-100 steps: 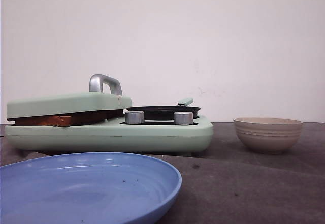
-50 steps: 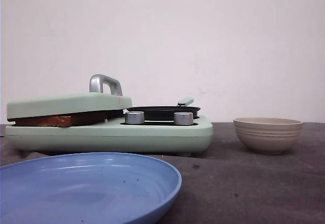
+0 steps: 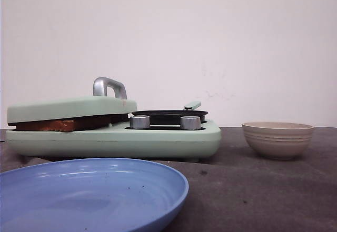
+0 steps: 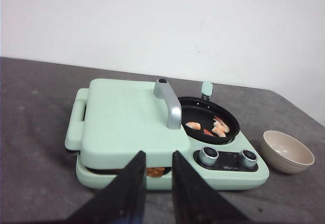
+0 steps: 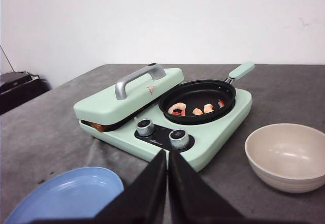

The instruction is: Make breakfast with bread and shrimp

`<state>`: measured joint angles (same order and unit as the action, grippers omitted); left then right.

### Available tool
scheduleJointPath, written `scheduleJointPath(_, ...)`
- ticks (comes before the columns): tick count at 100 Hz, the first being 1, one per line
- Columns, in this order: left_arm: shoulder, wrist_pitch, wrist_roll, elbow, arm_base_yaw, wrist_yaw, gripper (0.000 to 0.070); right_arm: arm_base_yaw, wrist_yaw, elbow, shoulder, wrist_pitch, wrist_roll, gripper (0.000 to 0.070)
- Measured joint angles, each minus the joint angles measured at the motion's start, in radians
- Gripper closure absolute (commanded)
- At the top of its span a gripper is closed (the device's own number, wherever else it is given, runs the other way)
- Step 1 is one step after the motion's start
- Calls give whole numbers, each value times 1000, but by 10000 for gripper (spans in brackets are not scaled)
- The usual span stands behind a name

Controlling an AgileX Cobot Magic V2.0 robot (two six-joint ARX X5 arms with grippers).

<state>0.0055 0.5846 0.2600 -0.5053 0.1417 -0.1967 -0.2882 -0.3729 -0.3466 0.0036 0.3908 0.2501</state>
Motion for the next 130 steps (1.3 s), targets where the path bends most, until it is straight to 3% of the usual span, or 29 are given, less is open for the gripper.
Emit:
scheduleJointPath(21,0,36,69,0,0,3,700,0,3,0,0,0,26,700)
scheduleJointPath(87,0,47,73,0,-8,20,700,0,6,0,0,0,29,700)
scheduleJointPath(102,0,-46,-26,48,-82,83,700,0,6,0,0,0,29,700)
scheduleJointPath(116,0,-177,-137,139,-161,82,700,0,6,0,0,0,29,700)
scheduleJointPath(130,0,-334,-174,283,-193,67,700,0,6,0,0,0,29,700)
